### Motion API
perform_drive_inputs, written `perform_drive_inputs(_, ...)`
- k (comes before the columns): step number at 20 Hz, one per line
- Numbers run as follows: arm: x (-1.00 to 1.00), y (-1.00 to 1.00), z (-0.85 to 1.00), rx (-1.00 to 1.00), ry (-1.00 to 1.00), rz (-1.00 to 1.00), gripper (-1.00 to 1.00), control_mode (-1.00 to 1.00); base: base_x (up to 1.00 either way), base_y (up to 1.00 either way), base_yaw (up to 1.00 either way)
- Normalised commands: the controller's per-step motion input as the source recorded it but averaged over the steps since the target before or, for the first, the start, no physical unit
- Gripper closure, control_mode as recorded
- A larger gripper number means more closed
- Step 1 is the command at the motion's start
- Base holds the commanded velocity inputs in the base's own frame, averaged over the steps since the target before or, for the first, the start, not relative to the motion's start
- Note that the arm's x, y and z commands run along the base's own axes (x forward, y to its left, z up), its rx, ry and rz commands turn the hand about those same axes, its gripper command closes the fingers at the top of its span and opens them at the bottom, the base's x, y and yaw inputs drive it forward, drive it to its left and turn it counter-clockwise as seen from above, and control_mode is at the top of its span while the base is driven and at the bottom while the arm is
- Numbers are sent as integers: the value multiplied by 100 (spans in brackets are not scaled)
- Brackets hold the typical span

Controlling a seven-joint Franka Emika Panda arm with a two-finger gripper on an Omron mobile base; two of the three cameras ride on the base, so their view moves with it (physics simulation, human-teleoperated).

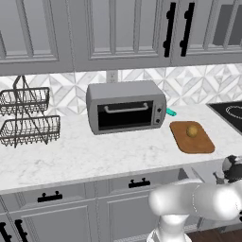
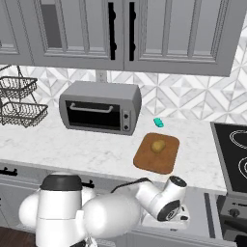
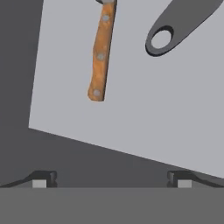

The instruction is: Place the appropriate cutting tool for cutting the potato skin on the cutting board.

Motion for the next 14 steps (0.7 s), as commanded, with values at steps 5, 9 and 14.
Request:
perform_drive_inputs(5,-94,0,0,7,10,-1,-100,-100,0,0,0)
perform_drive_inputs(9,-100,0,6,10,10,-6,-100,-100,0,0,0)
perform_drive_inputs(14,-54,-2,47,5,12,-12,-100,-100,0,0,0)
